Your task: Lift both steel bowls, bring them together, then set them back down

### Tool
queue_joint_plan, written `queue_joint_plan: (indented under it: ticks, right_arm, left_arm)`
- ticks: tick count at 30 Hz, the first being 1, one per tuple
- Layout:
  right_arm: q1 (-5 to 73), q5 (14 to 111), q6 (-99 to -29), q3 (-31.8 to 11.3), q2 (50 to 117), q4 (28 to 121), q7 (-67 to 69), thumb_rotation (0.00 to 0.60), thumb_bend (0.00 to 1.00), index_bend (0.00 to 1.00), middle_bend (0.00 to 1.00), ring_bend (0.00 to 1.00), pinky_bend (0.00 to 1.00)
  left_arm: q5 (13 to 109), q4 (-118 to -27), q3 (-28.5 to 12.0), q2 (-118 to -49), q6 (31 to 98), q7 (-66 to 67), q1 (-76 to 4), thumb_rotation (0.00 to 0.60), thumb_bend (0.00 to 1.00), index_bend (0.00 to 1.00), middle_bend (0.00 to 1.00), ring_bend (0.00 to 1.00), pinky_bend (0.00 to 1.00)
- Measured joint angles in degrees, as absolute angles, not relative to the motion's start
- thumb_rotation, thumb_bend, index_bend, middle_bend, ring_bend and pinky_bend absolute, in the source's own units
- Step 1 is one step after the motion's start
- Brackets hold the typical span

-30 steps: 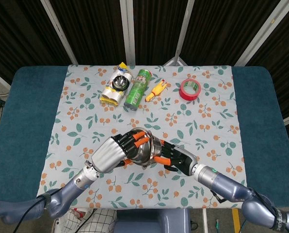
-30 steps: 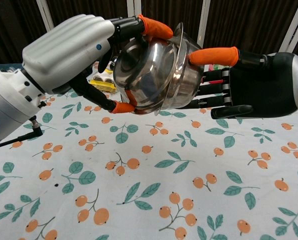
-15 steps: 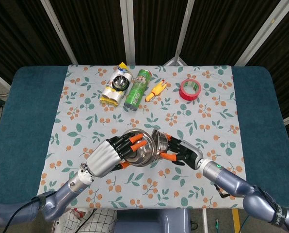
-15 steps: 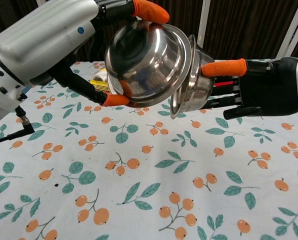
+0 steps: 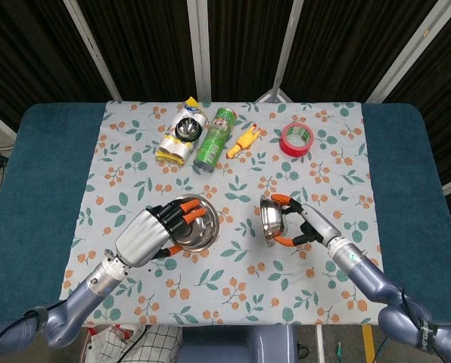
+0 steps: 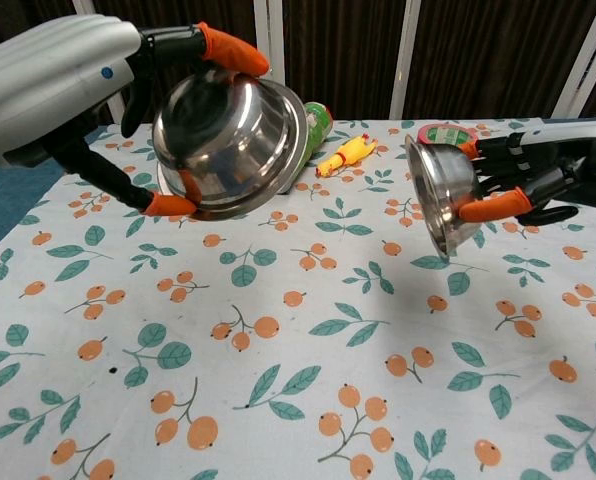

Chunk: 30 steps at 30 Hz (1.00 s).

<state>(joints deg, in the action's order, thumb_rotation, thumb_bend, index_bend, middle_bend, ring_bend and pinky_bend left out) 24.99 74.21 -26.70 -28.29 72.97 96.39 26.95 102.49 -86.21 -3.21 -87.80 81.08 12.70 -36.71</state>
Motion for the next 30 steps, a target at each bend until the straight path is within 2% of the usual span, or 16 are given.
queue_joint_plan:
  ticks: [6, 12, 15, 17, 18, 20, 23, 26, 30]
  right_arm:
    - [25.9, 76.13, -33.64, -22.5, 74.67, 93.26, 8.1, 0.6, 0.47, 1.0, 0.93, 0.95, 1.0]
    - [26.24, 76.13, -41.07, -17.52, 77.81, 90.93, -11.04, 0.6, 0.47, 1.0, 0.93, 0.95, 1.0]
    - [26.08, 76.52, -46.28, -15.34, 80.41, 89.28, -21.03, 0.6, 0.47, 0.96, 0.91, 0.92, 1.0]
    - [25.91, 77.08, -49.61, -13.99, 82.27, 87.91, -26.99, 0.6, 0.47, 0.84, 0.83, 0.85, 1.0]
    - [25.77, 77.56, -51.77, -13.04, 83.62, 86.86, -30.87, 0.6, 0.47, 0.75, 0.75, 0.8, 1.0]
    - [25.52, 78.49, -55.25, -11.45, 85.87, 85.09, -36.33, 0.6, 0.47, 0.46, 0.52, 0.63, 0.97]
    - [24.99, 80.31, -60.52, -7.87, 89.26, 82.49, -42.33, 0.6, 0.47, 0.15, 0.29, 0.41, 0.85]
    - [24.71, 80.69, -61.74, -5.98, 90.18, 82.17, -43.03, 0.599, 0.47, 0.02, 0.18, 0.3, 0.77]
    - [24.93, 80.22, -59.46, -4.94, 89.67, 84.15, -40.44, 0.512, 0.43, 0.0, 0.08, 0.23, 0.73]
  left_arm:
    - [100.79, -85.28, -1.9, -87.04, 78.75, 13.97, -35.72, 0.6, 0.29, 0.36, 0.54, 0.45, 0.66]
    - [98.37, -82.92, 0.11, -87.23, 73.64, 15.74, -35.19, 0.6, 0.29, 0.36, 0.54, 0.45, 0.66]
    - [96.67, -81.89, 1.02, -87.75, 70.48, 16.74, -35.05, 0.6, 0.28, 0.36, 0.54, 0.45, 0.65]
    - [95.53, -81.19, 1.61, -88.23, 68.35, 17.52, -35.0, 0.6, 0.26, 0.35, 0.52, 0.45, 0.6]
    - [95.02, -80.92, 1.81, -88.48, 67.5, 17.89, -34.99, 0.6, 0.24, 0.34, 0.5, 0.44, 0.57]
    - [94.04, -80.46, 2.17, -88.92, 65.74, 18.97, -35.01, 0.6, 0.2, 0.3, 0.46, 0.41, 0.52]
    - [92.9, -80.39, 2.32, -89.01, 64.11, 21.45, -35.07, 0.6, 0.15, 0.21, 0.39, 0.37, 0.5]
    - [91.4, -80.51, 2.23, -89.16, 62.54, 24.2, -35.09, 0.6, 0.14, 0.16, 0.33, 0.33, 0.47]
    - [89.27, -80.32, 2.01, -89.6, 60.15, 26.45, -35.25, 0.596, 0.11, 0.07, 0.22, 0.26, 0.37]
